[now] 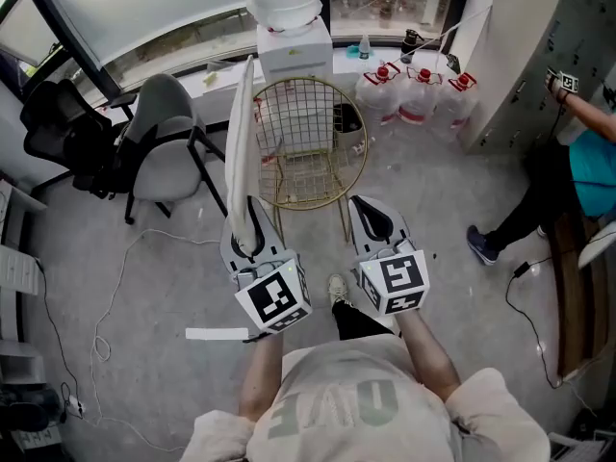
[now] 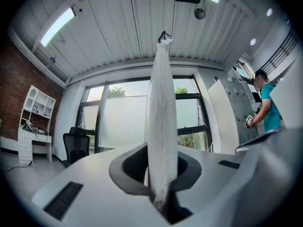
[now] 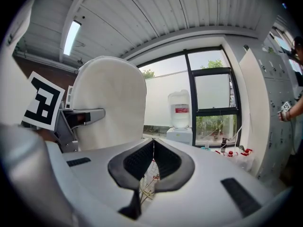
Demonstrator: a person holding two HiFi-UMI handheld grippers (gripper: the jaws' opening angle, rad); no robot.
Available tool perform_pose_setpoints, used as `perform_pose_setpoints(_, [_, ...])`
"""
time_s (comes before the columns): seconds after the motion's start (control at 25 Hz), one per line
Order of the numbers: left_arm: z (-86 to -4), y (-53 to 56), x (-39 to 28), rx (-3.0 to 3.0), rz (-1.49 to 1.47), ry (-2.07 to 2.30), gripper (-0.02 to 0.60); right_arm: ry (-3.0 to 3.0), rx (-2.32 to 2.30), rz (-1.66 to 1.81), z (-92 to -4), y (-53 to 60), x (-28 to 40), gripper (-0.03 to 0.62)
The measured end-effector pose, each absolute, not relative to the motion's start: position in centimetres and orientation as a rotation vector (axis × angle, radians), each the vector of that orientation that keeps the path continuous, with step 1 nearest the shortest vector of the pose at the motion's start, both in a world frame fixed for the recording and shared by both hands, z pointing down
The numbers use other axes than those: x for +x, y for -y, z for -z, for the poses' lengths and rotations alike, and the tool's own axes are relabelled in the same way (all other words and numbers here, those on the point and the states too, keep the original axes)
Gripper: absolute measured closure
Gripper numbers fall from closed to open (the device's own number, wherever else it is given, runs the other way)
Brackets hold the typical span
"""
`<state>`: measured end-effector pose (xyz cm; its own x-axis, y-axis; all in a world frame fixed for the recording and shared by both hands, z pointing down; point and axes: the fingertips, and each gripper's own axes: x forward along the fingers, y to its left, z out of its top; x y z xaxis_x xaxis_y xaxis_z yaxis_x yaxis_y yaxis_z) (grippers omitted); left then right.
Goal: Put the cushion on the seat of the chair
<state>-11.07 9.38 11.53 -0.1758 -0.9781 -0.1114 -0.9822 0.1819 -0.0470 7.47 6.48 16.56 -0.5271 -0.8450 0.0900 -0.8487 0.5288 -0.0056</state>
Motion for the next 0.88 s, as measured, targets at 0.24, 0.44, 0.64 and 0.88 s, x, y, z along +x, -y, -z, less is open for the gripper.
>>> perform_pose_setpoints(0.24, [-10.7, -1.0, -11.3, -1.880, -0.039, -2.352, 0.531, 2.677, 1.403, -0.034, -16.4, 3.1, 6.5, 0.580])
perform_pose_setpoints(0.44, [-10.2, 3.6, -11.8, -1.829, -0.057, -2.393, 0.531, 2.712, 1.326, 0.006, -16.0, 8.0, 5.9, 0.580])
perform_pose_setpoints(0.64, [-9.7, 5.7, -12.1, -1.813, -0.032, -2.409, 0.531, 2.739, 1.293, -0.045, -16.0, 10.3, 5.4, 0.580])
perform_pose_setpoints(0.88, [-9.2, 7.3, -12.0, -1.816, -0.039, -2.392, 0.531, 2.754, 1.302, -0.040, -15.4, 11.3, 5.2, 0.580])
